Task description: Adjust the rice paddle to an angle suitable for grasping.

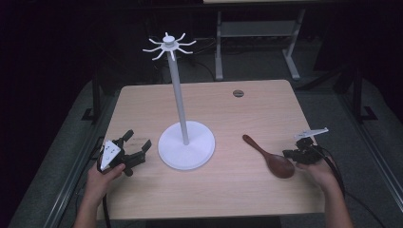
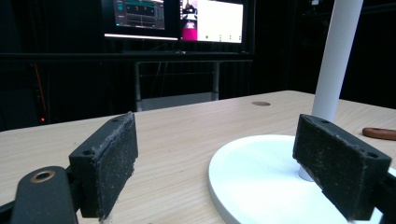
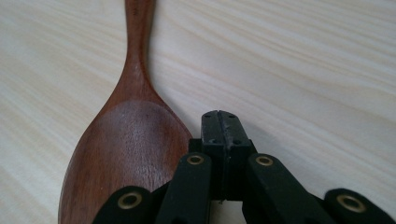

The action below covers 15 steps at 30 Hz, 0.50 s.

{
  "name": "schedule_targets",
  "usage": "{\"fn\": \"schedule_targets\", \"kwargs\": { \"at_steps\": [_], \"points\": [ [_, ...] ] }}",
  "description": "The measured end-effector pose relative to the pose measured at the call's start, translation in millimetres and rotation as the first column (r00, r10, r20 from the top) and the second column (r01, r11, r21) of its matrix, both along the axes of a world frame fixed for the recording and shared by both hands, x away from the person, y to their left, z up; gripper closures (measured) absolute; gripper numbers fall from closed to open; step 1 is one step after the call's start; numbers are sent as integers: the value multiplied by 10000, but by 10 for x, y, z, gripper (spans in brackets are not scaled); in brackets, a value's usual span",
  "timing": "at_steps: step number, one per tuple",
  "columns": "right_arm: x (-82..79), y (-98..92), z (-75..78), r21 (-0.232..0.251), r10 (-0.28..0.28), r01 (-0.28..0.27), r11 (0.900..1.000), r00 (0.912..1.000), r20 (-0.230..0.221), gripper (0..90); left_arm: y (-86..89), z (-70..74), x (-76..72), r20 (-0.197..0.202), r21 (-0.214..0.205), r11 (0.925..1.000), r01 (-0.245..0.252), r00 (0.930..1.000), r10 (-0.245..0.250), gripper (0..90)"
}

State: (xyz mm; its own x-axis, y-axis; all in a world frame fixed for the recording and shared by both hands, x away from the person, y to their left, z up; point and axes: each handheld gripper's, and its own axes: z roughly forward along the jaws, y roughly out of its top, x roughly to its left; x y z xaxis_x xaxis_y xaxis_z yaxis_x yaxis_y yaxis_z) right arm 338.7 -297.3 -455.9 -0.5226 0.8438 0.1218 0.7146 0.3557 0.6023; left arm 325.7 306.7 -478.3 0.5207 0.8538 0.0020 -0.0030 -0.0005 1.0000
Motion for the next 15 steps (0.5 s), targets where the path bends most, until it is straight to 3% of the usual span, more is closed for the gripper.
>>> {"fn": "schedule_targets", "kwargs": {
  "at_steps": [7, 15],
  "points": [
    [-9, -5, 59, 98, -102, 102, 9999, 9999, 81, 895, 1, 0, 0, -10, 31, 10000, 1, 10000, -1, 134],
    [26, 71, 212, 162, -44, 44, 9999, 10000, 44, 755, 1, 0, -1, -8, 25, 10000, 4, 10000, -4, 134]
  ]
}}
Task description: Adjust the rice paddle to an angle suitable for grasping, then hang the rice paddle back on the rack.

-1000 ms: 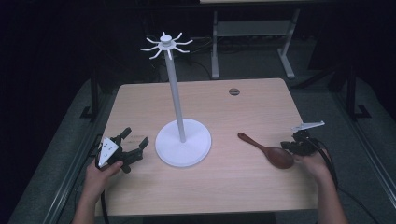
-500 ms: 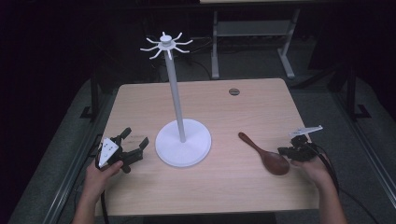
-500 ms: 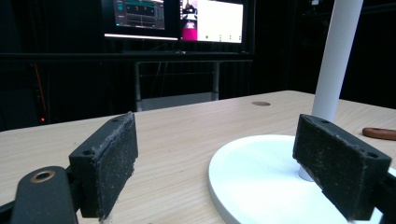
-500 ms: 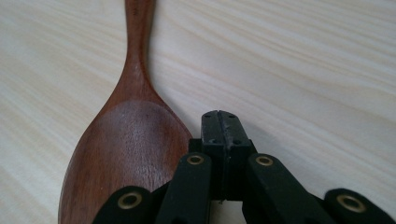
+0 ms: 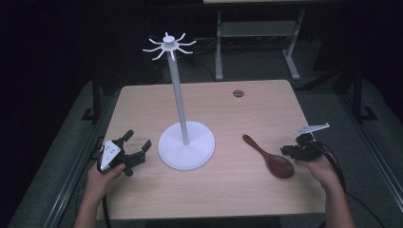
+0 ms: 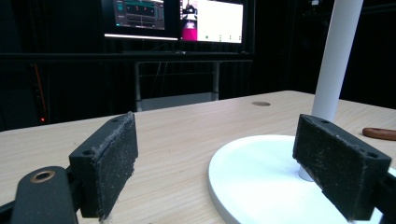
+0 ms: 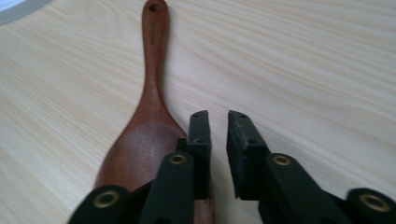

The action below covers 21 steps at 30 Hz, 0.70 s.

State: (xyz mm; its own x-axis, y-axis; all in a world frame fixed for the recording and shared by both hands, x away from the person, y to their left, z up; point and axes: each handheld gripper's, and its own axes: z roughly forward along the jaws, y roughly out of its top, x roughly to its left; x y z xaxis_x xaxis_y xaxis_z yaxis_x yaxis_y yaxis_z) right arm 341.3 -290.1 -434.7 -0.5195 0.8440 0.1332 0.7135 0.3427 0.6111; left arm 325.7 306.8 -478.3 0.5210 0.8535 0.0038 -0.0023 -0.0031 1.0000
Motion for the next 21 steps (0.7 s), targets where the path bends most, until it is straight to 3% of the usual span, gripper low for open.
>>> {"fn": "schedule_targets", "kwargs": {
  "at_steps": [4, 9, 21],
  "points": [
    [43, 73, 59, -7, 232, -232, 9997, 9997, -100, 677, -2, 0, -1, -8, 8, 10000, -10, 10000, 10, 134],
    [117, 208, 98, -272, 638, -647, 9975, 9974, -343, 641, -2, 1, -1, -21, 4, 10000, -21, 10000, 21, 134],
    [354, 609, 175, -942, 1634, -1773, 9796, 9767, -1391, 621, -8, 0, -1, 9, -138, 9999, -62, 10000, 62, 134]
  ]
}}
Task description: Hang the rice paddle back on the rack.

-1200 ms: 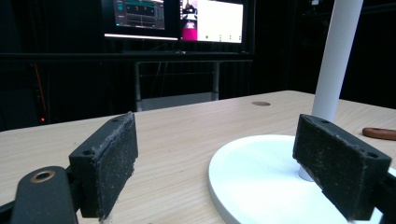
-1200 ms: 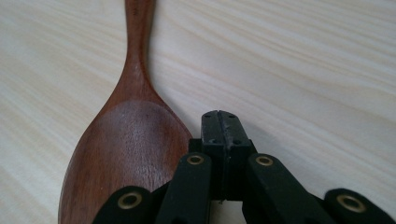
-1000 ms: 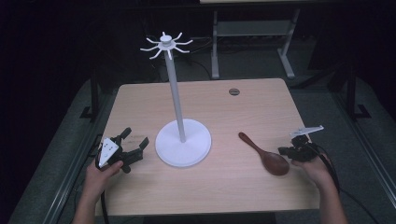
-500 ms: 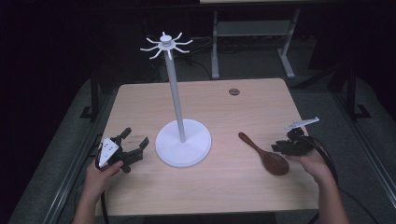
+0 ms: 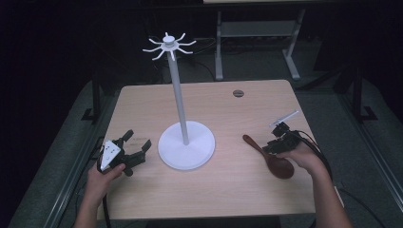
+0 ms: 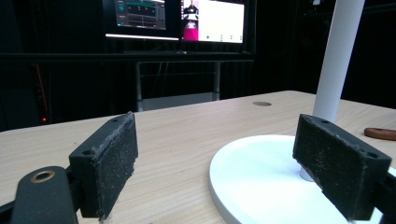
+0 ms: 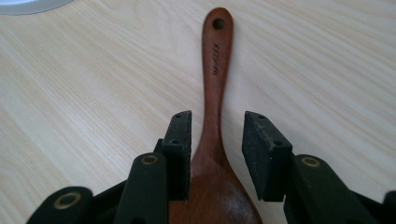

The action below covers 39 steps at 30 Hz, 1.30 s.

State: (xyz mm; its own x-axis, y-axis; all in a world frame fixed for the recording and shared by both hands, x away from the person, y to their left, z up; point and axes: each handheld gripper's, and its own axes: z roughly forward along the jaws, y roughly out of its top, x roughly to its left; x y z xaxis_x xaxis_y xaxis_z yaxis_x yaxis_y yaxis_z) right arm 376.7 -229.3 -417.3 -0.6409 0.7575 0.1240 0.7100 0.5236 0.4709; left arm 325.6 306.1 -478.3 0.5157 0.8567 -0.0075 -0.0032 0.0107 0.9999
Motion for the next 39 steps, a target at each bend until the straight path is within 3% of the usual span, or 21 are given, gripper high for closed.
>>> {"fn": "schedule_targets", "kwargs": {
  "at_steps": [8, 16, 21, 30, 39],
  "points": [
    [200, 232, -1, -946, 504, -573, 9939, 9960, -735, 607, 2, 0, -2, 17, 4, 10000, 25, 10000, -25, 134],
    [322, 344, -67, -1458, 548, -769, 9863, 9872, -1500, 621, 1, 0, -2, 19, -3, 10000, 20, 10000, -20, 134],
    [366, 401, -139, -1945, 553, -927, 9765, 9804, -1893, 641, 1, 0, -2, 23, 25, 10000, 29, 10000, -29, 134],
    [398, 428, -209, -2504, 390, -966, 9633, 9735, -2255, 704, 1, 0, -2, 19, -5, 10000, 27, 10000, -27, 134],
    [415, 446, -210, -2707, 184, -838, 9590, 9717, -2356, 753, 1, 1, -2, 33, 64, 10000, 37, 10000, -38, 134]
  ]
}}
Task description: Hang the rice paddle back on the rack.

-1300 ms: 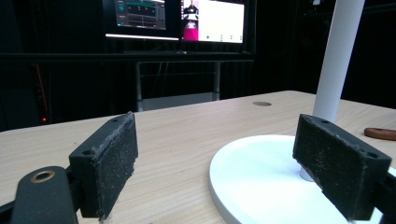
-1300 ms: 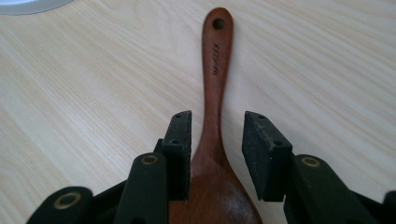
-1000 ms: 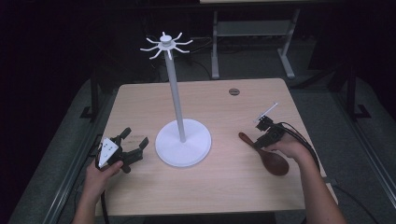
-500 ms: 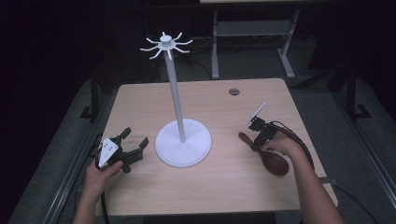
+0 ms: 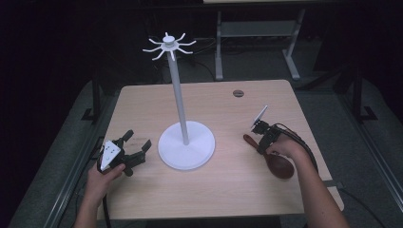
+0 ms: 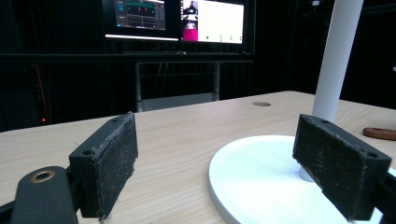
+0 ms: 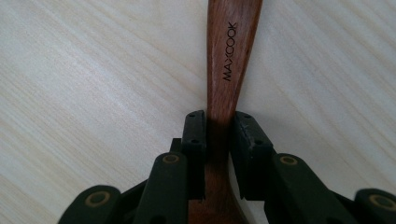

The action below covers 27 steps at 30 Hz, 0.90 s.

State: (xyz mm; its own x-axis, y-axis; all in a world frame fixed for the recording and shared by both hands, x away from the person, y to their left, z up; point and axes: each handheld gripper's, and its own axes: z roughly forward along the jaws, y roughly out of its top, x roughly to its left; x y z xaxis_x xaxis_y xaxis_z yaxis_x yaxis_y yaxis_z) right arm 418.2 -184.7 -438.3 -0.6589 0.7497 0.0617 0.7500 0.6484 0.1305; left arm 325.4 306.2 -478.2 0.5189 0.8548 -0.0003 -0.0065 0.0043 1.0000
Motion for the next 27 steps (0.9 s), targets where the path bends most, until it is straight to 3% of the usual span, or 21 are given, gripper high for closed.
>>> {"fn": "schedule_targets", "kwargs": {
  "at_steps": [6, 14, 21, 27],
  "points": [
    [1, -10, 0, 34, -174, 174, 9998, 9998, 31, 779, 1, 0, 0, -19, -28, 10000, -2, 10000, 2, 134],
    [-20, -85, 4, 526, -353, 346, 9980, 9993, 126, 779, -1, 0, 0, -27, -35, 10000, -6, 10000, 6, 134],
    [-57, -153, 164, 1325, -322, 182, 9910, 9940, 1043, 780, -1, 0, 0, -24, -33, 10000, -13, 10000, 13, 134],
    [-137, -254, 254, 2363, -602, 124, 9716, 9787, 1963, 780, 0, 0, 0, -20, -24, 10000, -9, 10000, 9, 134]
  ]
}}
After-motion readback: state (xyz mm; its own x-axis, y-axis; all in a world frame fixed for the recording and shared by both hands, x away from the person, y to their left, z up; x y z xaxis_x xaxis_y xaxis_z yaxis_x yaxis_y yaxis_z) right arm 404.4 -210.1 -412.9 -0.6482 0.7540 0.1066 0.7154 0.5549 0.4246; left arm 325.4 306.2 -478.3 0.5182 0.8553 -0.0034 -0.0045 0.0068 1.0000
